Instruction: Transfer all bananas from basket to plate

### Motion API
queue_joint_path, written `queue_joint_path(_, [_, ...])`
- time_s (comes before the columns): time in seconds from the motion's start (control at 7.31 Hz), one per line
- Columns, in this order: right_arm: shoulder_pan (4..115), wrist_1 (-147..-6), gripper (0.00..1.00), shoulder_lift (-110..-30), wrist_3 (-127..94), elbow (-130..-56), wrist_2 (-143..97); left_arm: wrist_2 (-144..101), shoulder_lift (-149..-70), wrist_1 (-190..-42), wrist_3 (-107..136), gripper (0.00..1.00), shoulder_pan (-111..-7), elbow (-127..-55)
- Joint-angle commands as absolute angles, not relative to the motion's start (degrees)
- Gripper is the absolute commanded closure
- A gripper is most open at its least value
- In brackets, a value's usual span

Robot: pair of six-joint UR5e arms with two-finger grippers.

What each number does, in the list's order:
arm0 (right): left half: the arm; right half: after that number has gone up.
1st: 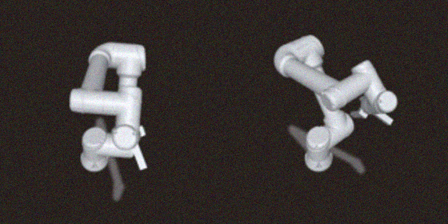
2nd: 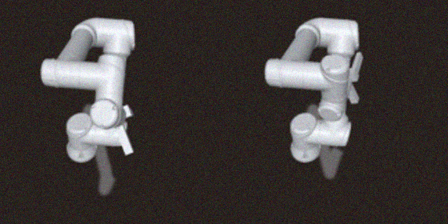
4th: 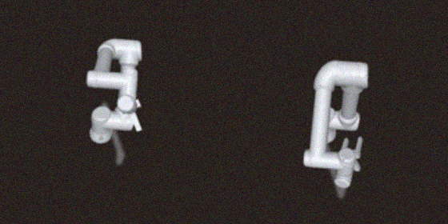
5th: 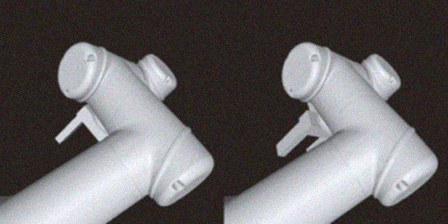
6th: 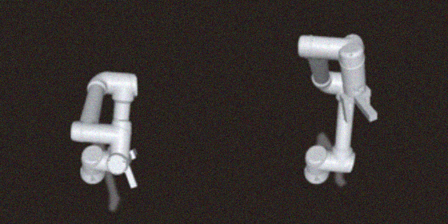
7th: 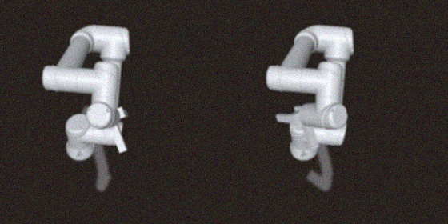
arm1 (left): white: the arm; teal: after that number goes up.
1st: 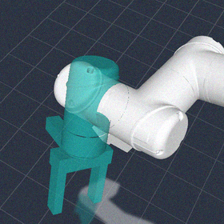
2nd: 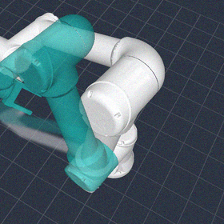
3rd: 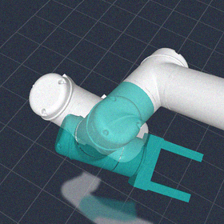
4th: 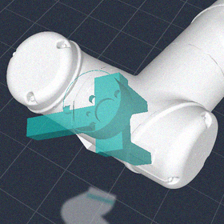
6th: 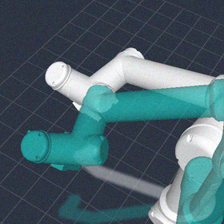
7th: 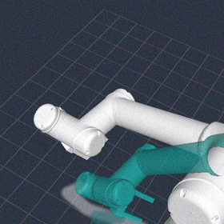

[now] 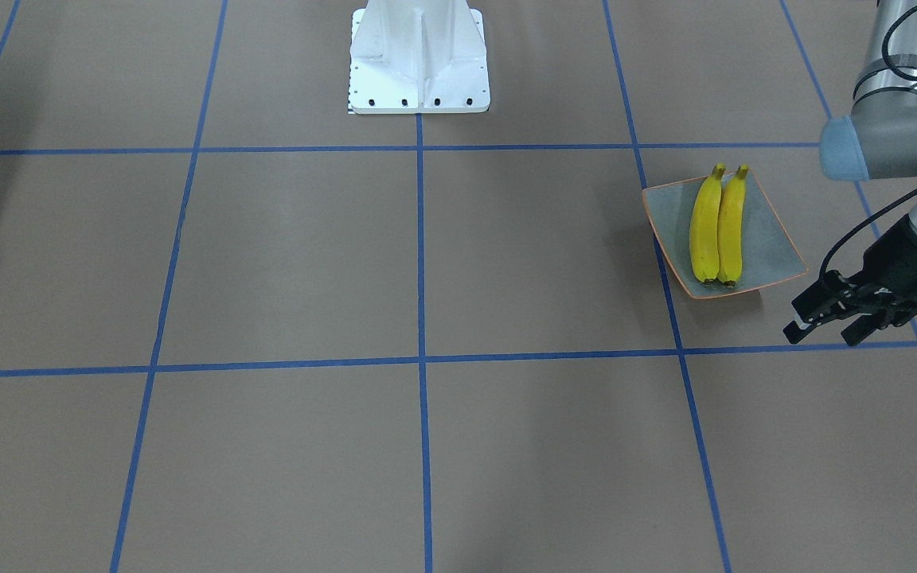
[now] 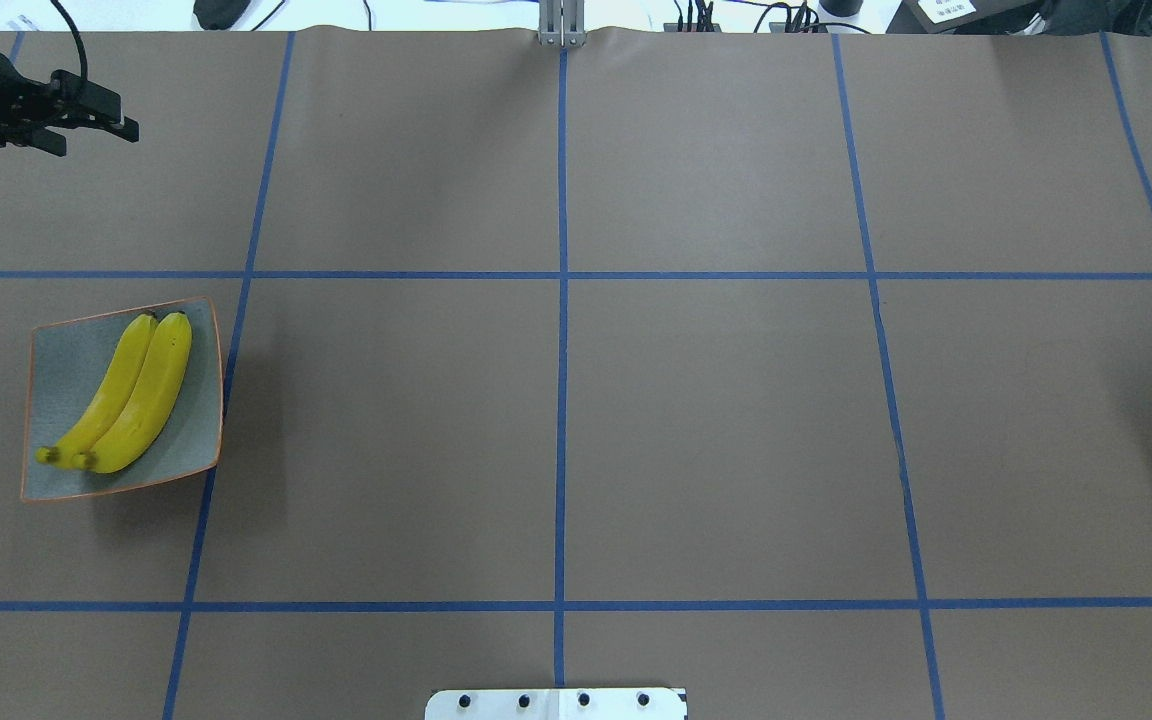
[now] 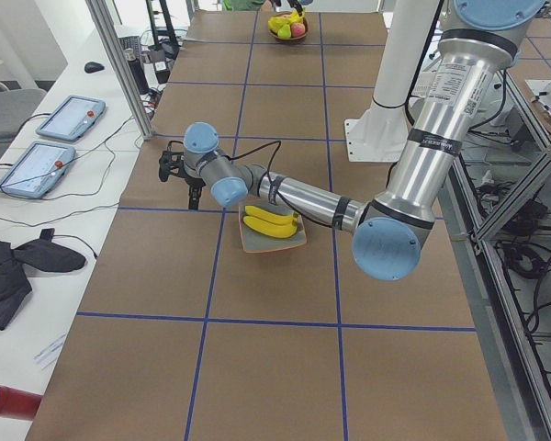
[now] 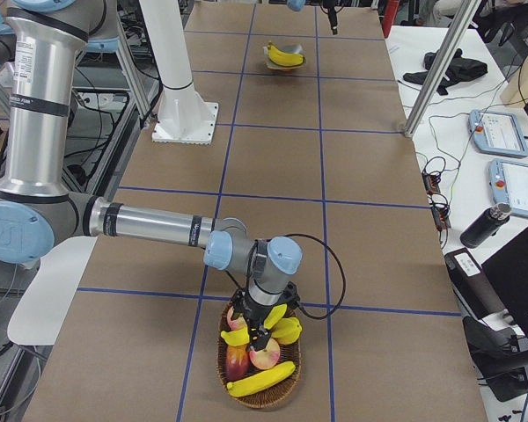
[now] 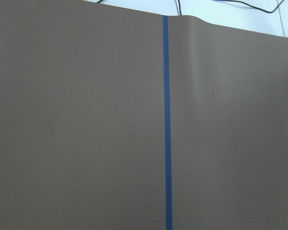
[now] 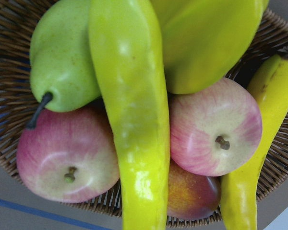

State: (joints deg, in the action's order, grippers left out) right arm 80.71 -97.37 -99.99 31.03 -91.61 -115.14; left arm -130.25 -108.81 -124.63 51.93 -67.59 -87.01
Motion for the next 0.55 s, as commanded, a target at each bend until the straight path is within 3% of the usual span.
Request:
queue_joint_path(0.0, [79.6, -97.4, 0.02, -100.0, 30.9, -91.3, -115.4, -130.3, -108.8, -124.7, 51.9, 0.00, -67.6, -87.0])
queue_joint_path(0.14, [79.3, -97.4, 0.03, -100.0, 30.9, -90.9, -115.5, -130.3, -108.8, -124.7, 51.9, 0.00, -67.5, -87.0])
queue_joint_path(0.41, [78.9, -97.4, 0.18, -99.9, 30.9, -90.4, -115.4, -130.3, -108.8, -124.8, 51.9, 0.00, -67.5, -87.0])
